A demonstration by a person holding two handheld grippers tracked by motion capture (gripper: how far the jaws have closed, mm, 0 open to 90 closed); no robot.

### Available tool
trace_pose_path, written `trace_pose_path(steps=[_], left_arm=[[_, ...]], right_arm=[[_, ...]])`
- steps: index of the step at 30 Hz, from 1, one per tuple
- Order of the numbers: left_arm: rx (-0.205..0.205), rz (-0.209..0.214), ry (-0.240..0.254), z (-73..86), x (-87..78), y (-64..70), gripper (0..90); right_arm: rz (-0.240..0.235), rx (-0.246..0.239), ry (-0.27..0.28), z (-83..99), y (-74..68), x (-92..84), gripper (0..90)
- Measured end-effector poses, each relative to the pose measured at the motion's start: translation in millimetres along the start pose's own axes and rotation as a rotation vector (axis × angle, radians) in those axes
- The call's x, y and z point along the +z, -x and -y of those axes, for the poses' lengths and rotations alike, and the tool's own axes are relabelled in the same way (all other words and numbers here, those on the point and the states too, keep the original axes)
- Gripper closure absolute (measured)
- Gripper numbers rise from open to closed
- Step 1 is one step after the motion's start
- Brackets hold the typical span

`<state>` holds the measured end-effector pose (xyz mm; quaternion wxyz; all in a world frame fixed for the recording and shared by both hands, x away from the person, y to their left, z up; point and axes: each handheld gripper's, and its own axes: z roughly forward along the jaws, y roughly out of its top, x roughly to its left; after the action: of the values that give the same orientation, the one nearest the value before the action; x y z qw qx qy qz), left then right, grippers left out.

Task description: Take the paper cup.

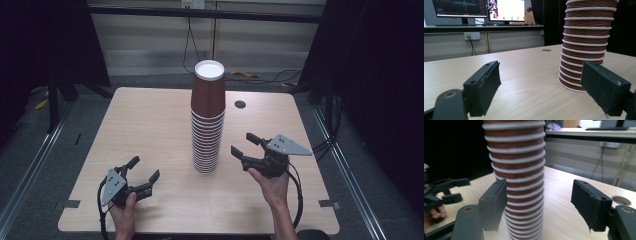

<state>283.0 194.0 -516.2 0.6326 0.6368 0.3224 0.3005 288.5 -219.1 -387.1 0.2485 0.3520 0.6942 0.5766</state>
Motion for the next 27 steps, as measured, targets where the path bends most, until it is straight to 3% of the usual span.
trace_pose_path(steps=[9,11,17,21,23,27], left_arm=[[0.003,0.001,0.000,-0.1,-0.1,-0.2,15.9],[0.002,0.001,-0.001,0.0,-0.1,-0.2,15.9],[-0.002,0.001,0.001,0.0,0.1,0.1,15.9],[0.002,0.000,-0.001,-0.1,0.0,-0.3,15.9],[0.001,0.000,-0.001,-0.1,0.0,-0.2,15.9],[0.002,0.001,0.000,0.0,0.0,-0.3,15.9]], right_arm=[[-0.098,-0.001,-0.004,-34.4,4.4,3.4,23.1],[-0.131,-0.002,-0.001,-42.6,5.0,4.4,26.6],[-0.120,-0.048,0.032,-68.1,3.1,3.4,24.3],[-0.154,-0.082,0.043,-85.8,2.0,3.8,27.1],[-0.193,-0.079,0.040,-95.4,2.0,6.2,26.8],[-0.211,-0.103,0.039,-110.2,1.0,9.5,26.7]])
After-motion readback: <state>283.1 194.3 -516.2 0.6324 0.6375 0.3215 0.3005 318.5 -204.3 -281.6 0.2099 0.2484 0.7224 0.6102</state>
